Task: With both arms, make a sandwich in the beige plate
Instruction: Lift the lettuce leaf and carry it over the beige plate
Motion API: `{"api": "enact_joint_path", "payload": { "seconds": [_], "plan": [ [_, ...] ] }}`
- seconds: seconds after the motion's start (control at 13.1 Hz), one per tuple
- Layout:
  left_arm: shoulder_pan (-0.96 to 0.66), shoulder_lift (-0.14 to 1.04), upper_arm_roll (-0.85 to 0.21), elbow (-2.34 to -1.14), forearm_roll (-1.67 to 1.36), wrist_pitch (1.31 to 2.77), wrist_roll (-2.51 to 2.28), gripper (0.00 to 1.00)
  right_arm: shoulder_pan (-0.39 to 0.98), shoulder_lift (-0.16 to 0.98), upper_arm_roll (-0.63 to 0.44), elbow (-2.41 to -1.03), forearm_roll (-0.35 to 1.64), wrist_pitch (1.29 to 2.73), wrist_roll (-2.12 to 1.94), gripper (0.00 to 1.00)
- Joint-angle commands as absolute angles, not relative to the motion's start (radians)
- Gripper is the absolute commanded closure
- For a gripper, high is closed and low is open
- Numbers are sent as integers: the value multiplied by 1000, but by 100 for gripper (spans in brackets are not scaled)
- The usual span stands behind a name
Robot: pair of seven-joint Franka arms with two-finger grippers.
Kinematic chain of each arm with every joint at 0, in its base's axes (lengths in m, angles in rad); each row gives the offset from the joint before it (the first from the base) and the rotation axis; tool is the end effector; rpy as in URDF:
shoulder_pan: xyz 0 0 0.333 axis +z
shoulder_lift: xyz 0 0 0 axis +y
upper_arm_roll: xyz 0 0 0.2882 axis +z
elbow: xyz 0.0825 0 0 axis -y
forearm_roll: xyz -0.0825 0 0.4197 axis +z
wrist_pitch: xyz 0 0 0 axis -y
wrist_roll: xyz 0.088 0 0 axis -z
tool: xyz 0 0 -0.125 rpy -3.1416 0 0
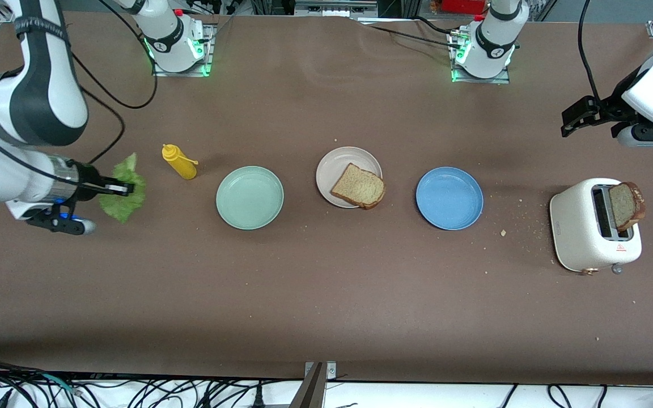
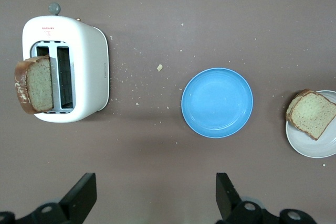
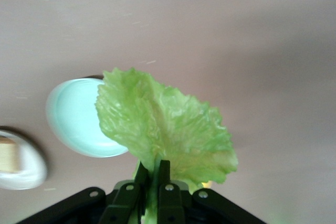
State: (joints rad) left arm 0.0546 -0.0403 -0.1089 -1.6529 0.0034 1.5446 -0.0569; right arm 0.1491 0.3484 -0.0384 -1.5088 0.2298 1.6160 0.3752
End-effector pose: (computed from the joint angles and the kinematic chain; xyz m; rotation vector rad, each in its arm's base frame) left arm 0.5721 -0.0316 0.5584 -3.1283 -0.0044 0.1059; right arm 0.6509 0.1024 0.3967 -2.9282 0.4457 0.4246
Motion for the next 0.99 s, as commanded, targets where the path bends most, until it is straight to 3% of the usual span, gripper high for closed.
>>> {"api": "enact_joint_path", "payload": {
  "seconds": [0.0,0.38,0.92],
  "plan": [
    [66,-49,-117,-1657,2,1536,-51,0,219,336,-5,-1483,334,1615,655,100],
    [66,-49,-117,-1657,2,1536,-51,0,446,396,14,-1468,457,1885,1189,100],
    [66,-49,-117,-1657,2,1537,-51,0,620,655,116,-1470,443,2423,1649,100]
  ]
}}
